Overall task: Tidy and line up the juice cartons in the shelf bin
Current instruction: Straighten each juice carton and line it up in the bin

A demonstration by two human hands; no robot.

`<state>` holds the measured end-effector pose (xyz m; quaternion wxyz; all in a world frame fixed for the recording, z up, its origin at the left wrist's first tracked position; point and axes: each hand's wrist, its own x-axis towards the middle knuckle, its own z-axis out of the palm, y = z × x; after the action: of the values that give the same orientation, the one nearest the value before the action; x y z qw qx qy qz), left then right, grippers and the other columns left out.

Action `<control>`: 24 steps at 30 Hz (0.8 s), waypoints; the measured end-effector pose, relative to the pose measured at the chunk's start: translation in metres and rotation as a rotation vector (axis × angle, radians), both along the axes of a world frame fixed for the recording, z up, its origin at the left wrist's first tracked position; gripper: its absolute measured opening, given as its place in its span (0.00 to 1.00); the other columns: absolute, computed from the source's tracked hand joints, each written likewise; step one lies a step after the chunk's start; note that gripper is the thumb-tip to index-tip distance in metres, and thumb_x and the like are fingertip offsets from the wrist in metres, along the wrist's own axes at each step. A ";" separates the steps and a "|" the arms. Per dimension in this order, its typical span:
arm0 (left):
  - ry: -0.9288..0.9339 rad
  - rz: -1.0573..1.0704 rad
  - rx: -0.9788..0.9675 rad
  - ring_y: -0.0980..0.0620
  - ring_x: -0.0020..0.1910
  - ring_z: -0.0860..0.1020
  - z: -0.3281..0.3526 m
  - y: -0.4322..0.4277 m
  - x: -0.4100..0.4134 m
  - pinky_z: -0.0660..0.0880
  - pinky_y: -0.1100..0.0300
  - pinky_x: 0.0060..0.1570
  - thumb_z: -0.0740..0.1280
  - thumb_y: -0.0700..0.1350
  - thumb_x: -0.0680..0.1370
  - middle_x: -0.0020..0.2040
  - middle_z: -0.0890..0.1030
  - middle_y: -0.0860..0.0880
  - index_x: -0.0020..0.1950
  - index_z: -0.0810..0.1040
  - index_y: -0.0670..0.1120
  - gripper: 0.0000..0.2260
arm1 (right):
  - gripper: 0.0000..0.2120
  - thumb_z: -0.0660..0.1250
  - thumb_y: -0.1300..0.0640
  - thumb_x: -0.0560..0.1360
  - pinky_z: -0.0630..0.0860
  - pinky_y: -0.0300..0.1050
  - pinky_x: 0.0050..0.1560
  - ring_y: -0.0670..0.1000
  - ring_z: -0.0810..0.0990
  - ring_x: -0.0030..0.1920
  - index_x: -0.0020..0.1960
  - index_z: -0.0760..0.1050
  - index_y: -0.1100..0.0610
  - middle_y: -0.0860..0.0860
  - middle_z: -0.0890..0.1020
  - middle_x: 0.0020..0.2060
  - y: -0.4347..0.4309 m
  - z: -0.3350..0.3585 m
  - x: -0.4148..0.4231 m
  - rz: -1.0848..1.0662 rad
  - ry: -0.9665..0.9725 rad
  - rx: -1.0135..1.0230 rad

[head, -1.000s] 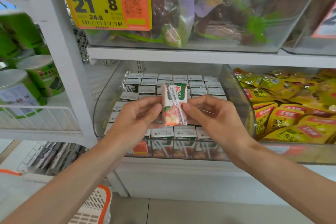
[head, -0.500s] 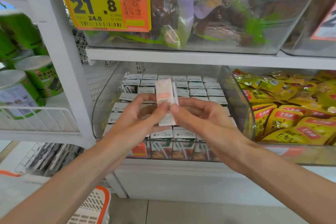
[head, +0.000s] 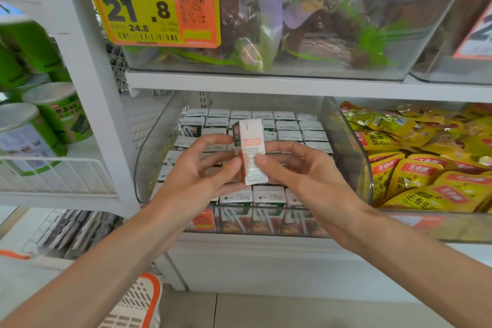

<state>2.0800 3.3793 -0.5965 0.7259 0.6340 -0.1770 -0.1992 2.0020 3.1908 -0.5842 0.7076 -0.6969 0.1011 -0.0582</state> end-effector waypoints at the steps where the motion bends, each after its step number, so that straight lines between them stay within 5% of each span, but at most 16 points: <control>1: 0.001 0.003 0.001 0.47 0.56 0.87 0.000 0.000 0.000 0.84 0.55 0.54 0.72 0.42 0.77 0.60 0.87 0.48 0.68 0.77 0.51 0.19 | 0.16 0.79 0.51 0.75 0.82 0.36 0.54 0.45 0.88 0.54 0.61 0.83 0.52 0.48 0.90 0.51 0.000 -0.001 0.000 -0.005 -0.004 -0.003; 5: -0.004 -0.008 0.018 0.48 0.57 0.87 0.000 -0.002 0.000 0.84 0.56 0.53 0.72 0.42 0.79 0.62 0.86 0.50 0.72 0.76 0.52 0.22 | 0.13 0.78 0.53 0.75 0.81 0.33 0.52 0.44 0.88 0.52 0.59 0.84 0.53 0.48 0.90 0.50 0.000 -0.001 0.000 -0.009 -0.028 -0.002; 9: -0.089 -0.023 0.059 0.49 0.55 0.87 0.000 -0.002 -0.003 0.84 0.60 0.50 0.73 0.48 0.78 0.60 0.86 0.55 0.65 0.83 0.57 0.15 | 0.10 0.74 0.54 0.79 0.79 0.31 0.50 0.44 0.87 0.54 0.60 0.86 0.51 0.46 0.89 0.53 0.000 -0.001 0.000 -0.001 -0.059 -0.054; 15: -0.105 -0.011 0.072 0.54 0.55 0.86 0.002 -0.003 -0.004 0.83 0.63 0.52 0.73 0.51 0.77 0.60 0.86 0.59 0.66 0.83 0.57 0.17 | 0.12 0.74 0.52 0.79 0.81 0.34 0.54 0.44 0.87 0.55 0.62 0.84 0.48 0.46 0.89 0.52 0.001 0.000 0.000 0.021 -0.066 -0.070; 20: -0.060 0.005 0.037 0.54 0.52 0.88 0.001 -0.004 -0.004 0.81 0.69 0.44 0.74 0.51 0.76 0.55 0.87 0.57 0.57 0.85 0.64 0.11 | 0.19 0.78 0.48 0.74 0.84 0.41 0.55 0.45 0.88 0.53 0.63 0.79 0.46 0.47 0.89 0.51 0.001 -0.002 0.000 0.040 -0.028 -0.108; 24: 0.013 0.057 0.001 0.47 0.52 0.88 0.000 -0.002 0.000 0.85 0.59 0.45 0.67 0.44 0.84 0.55 0.88 0.49 0.66 0.81 0.54 0.12 | 0.12 0.74 0.56 0.80 0.81 0.33 0.49 0.48 0.88 0.52 0.62 0.80 0.50 0.50 0.89 0.51 0.001 -0.003 0.001 0.008 -0.007 -0.019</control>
<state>2.0804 3.3770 -0.5968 0.7321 0.6379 -0.1540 -0.1827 2.0033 3.1916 -0.5871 0.7013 -0.7039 0.0955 -0.0587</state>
